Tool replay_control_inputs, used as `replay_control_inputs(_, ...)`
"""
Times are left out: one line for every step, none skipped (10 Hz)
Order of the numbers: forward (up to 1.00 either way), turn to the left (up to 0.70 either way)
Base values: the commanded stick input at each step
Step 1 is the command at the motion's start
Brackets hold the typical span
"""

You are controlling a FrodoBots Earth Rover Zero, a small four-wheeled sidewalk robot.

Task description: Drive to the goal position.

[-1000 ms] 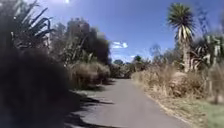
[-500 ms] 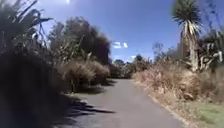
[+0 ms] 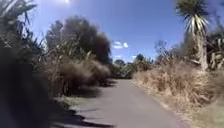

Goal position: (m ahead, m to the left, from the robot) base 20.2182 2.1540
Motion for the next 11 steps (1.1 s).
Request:
replay_control_inputs(1.00,0.00)
replay_control_inputs(1.00,0.00)
replay_control_inputs(1.00,0.00)
replay_control_inputs(1.00,0.00)
replay_control_inputs(1.00,0.00)
replay_control_inputs(1.00,0.00)
replay_control_inputs(1.00,0.00)
replay_control_inputs(1.00,0.00)
replay_control_inputs(1.00,0.00)
replay_control_inputs(1.00,0.00)
replay_control_inputs(1.00,-0.12)
